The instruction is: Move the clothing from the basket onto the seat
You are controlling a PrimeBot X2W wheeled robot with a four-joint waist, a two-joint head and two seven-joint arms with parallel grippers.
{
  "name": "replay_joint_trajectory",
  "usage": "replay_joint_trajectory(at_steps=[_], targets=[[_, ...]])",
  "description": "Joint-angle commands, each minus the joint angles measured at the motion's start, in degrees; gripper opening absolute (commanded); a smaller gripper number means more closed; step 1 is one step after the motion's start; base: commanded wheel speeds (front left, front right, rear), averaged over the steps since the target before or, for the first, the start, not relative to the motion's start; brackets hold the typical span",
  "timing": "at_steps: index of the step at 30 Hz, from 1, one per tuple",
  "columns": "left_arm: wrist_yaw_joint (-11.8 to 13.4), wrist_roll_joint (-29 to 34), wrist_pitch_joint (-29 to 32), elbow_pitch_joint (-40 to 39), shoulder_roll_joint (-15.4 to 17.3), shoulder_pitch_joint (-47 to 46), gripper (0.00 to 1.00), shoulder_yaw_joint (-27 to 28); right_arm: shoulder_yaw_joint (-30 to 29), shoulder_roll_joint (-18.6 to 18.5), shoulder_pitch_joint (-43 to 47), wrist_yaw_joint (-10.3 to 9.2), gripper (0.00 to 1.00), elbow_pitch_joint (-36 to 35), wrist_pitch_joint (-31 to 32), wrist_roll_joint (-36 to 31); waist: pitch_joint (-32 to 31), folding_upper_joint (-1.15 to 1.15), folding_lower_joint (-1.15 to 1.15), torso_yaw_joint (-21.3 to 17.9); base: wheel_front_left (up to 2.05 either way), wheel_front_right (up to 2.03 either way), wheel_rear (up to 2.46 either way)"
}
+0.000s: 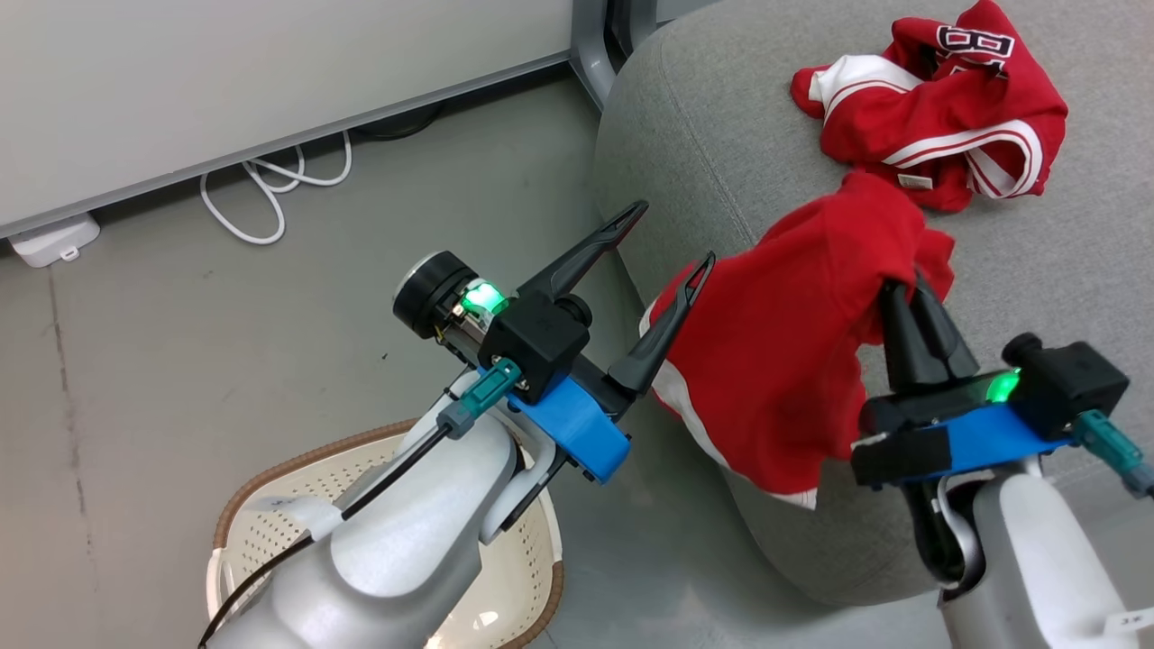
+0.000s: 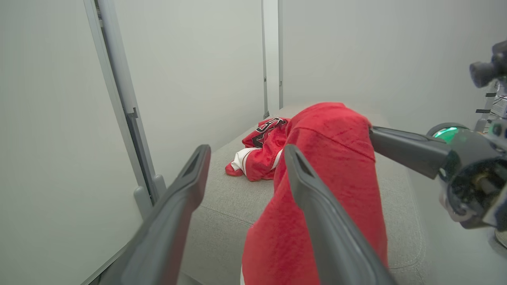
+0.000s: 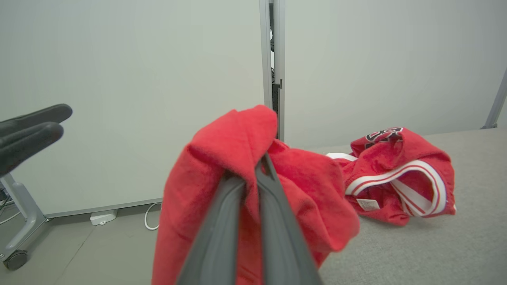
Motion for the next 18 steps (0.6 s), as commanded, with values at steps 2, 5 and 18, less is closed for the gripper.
replay_joint_trajectory(at_steps=[2, 5, 18], targets=[[0.3, -0.2, -0.1, -0.2, 0.4, -1.0, 1.0, 0.2, -1.1, -0.6, -2.1, 0.03, 0.0, -1.7, -0.3, -0.5, 0.7, 0.0, 0.0, 0.2, 0.0, 0.0, 0.0], [0.5, -0.1, 0.0, -0.8, 0.7, -1.7, 1.0, 0.5, -2.8, -1.1, -4.7, 0.03, 0.0, -3.2, -0.3, -1.0, 1.9, 0.0, 0.0, 0.5, 0.0, 0.0, 0.0], [0.9, 1.5, 2.5, -4.8, 3.8, -6.9, 1.0, 1.3, -14.6, -4.3, -26.0, 0.03, 0.0, -8.7, -0.2, -1.6, 15.1, 0.0, 0.0, 2.3, 0.0, 0.0, 0.0]])
